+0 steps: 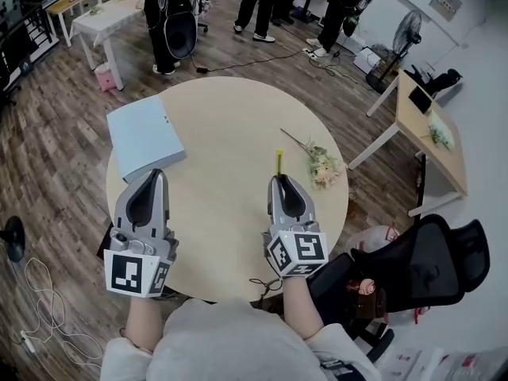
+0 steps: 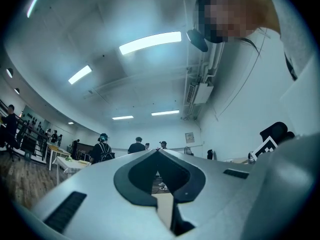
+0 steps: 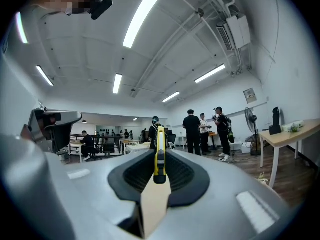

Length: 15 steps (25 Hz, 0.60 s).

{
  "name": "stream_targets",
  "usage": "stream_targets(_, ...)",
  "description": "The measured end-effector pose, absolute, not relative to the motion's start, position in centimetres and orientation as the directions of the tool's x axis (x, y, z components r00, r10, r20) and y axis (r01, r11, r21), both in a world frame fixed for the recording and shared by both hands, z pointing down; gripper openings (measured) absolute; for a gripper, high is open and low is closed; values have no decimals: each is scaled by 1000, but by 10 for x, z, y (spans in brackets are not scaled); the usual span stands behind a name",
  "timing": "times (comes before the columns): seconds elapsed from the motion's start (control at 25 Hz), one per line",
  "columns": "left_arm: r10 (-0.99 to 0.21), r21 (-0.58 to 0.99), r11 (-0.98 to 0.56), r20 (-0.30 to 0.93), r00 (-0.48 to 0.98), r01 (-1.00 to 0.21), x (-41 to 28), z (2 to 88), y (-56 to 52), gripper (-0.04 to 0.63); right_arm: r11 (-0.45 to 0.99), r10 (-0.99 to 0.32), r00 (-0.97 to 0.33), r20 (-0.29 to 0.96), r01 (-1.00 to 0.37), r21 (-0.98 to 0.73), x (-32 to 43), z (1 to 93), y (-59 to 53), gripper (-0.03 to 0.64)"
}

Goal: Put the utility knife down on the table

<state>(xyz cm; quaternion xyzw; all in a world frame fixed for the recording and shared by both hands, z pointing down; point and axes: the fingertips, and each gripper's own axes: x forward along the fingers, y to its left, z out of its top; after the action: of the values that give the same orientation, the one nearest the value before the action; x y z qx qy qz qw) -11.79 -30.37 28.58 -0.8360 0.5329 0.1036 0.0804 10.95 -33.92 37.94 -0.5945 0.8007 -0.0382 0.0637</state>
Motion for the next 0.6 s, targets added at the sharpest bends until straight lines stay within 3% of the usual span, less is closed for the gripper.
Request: stream_targets(0.6,-901,56,-410,-177,395,-910,-147,329,-343,8,268,-930,-293,222,-954,-137,79,485,-391,74)
